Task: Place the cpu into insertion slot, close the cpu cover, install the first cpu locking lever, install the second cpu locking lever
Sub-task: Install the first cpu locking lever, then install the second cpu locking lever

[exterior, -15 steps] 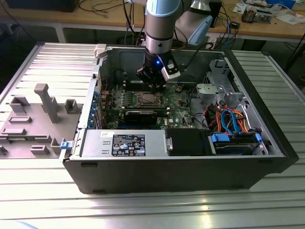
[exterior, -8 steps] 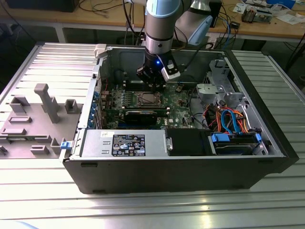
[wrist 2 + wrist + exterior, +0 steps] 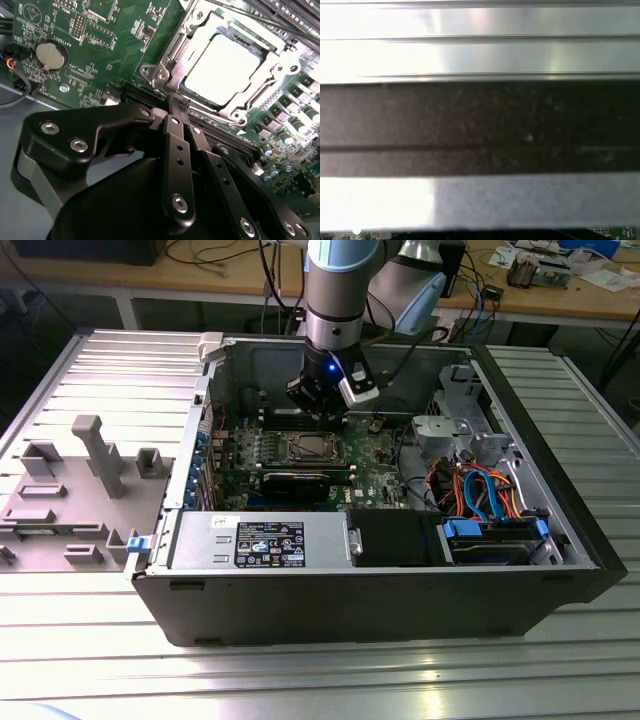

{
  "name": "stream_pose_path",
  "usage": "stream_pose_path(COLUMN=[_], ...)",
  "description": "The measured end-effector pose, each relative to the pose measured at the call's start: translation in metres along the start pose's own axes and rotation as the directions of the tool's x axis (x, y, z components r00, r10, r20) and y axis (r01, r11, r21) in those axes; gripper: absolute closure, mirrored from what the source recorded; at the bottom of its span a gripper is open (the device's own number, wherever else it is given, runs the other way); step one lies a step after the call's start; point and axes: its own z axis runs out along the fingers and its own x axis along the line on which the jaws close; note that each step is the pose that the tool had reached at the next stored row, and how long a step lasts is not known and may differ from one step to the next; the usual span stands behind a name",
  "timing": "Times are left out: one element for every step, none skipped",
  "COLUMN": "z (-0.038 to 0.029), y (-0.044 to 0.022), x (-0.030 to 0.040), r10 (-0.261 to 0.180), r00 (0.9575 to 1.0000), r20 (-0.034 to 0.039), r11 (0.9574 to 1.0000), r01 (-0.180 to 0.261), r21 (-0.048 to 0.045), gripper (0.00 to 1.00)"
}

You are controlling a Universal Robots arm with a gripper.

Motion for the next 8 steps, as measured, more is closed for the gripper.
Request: stream_pose_path(z=[0.0002,0.0003,0.0003,0.0003,0.0003,0.0003,0.0003,0.0003], y=[-0.001,-0.0021,-0.0022,-0.0023,-0.0023,-0.0025,-0.0027,-0.0027], x=[0.0,0.0,0.0,0.0,0.0,0.0,0.0,0.0], r10=[0.0,0.0,0.0,0.0,0.0,0.0,0.0,0.0], r00=[1.0,1.0,1.0,1.0,1.0,1.0,1.0,1.0], r20=[0.0,0.0001,0.0002,0.0001,0.0,0.0001,0.0001,0.0001], r11=[1.0,1.0,1.0,1.0,1.0,1.0,1.0,1.0], r01=[0.0,0.0,0.0,0.0,0.0,0.0,0.0,0.0], r21=[-0.0001,-0.0001,-0.0002,-0.0001,0.0,-0.0001,-0.0001,-0.0001], gripper=[0.89,0.89,0.89,0.89,0.89,0.89,0.89,0.89])
